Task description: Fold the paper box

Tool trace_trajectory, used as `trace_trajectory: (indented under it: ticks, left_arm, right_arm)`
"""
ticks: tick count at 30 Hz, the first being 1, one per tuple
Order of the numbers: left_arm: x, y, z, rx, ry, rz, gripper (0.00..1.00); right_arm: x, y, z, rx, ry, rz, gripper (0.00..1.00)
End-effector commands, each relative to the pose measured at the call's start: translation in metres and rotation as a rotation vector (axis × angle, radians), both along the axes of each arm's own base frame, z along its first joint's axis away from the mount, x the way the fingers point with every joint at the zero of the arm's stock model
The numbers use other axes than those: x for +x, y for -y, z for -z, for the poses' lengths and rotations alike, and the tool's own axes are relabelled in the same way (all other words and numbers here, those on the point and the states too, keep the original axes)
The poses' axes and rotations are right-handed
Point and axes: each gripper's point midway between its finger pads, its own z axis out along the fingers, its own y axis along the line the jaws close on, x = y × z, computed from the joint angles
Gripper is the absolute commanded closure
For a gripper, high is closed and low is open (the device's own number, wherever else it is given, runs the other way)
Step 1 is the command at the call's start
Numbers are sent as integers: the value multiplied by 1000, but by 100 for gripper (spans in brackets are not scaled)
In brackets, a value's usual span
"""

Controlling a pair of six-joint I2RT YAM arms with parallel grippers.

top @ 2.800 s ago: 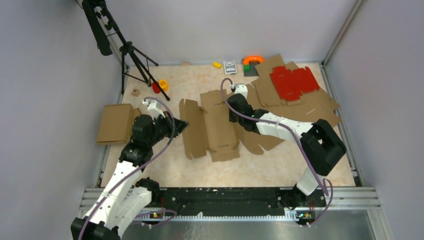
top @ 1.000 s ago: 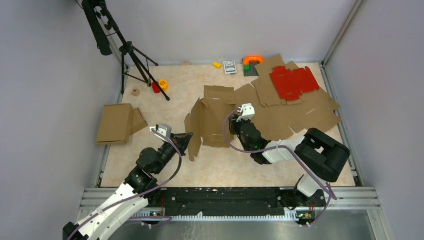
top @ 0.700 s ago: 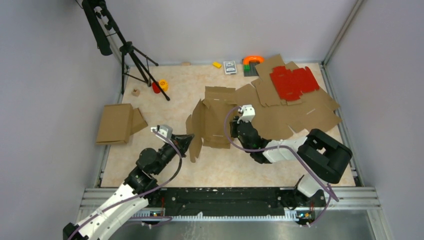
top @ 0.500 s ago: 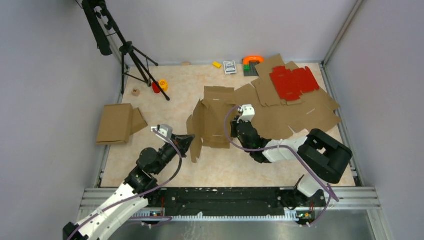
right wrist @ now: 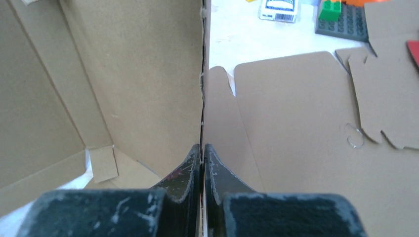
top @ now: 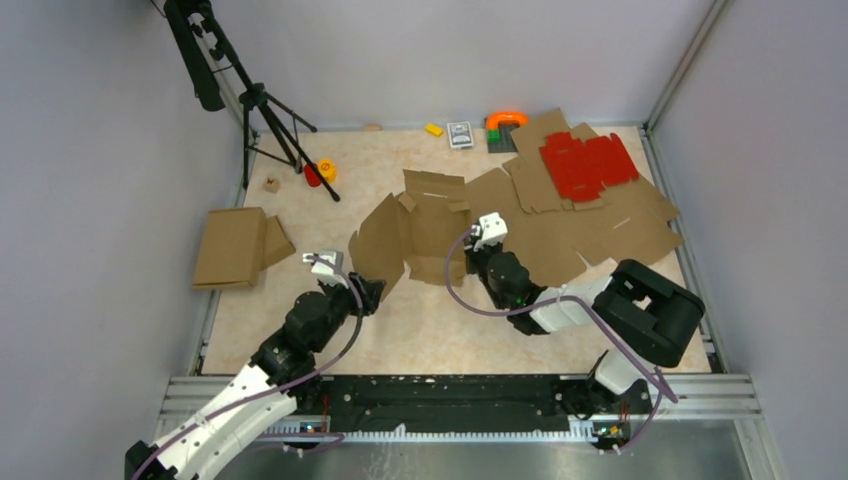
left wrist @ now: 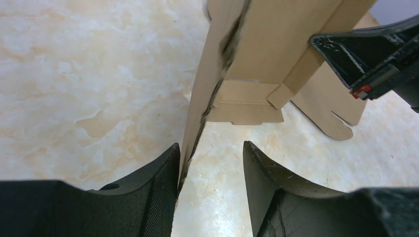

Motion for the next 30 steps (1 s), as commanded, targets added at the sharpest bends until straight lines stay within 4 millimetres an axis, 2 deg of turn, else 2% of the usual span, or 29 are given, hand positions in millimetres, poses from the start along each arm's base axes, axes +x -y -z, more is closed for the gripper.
trace_trajectory:
  ticks: [1,7,10,12,14,16,18,20,26,30]
  left_arm:
    - [11,-8,-28,-1,70,-62,48]
    - [16,-4,-58,13,134,-42,40]
    - [15,-7,-67,48,117,-48,33]
    - [15,-11,-72,64,102,-61,33]
    - [17,-9,-72,91,88,-54,40]
    - [17,-8,-73,112,76,-47,57]
    - [18,-6,-70,156,74,-22,83]
    - [18,-4,-68,183,76,-1,100]
    - [15,7,-67,171,73,60,100]
    - [13,8,-72,172,90,76,100]
  right_arm:
    - [-6,-12,-38,-13,172,-98,100]
    - [-7,-11,-41,-61,221,-120,100]
    - [-8,-11,-36,-82,227,-129,100]
    - [-11,-12,-35,-79,237,-149,100]
    - [-12,-13,-37,-62,240,-152,100]
    - [-11,-13,-36,-57,231,-148,100]
    - [-8,-9,-34,-42,196,-108,82]
    - [-5,-7,-30,-34,153,-76,70]
    - [-7,-2,-23,48,28,-18,67]
    - [-11,2,-15,66,-32,2,73]
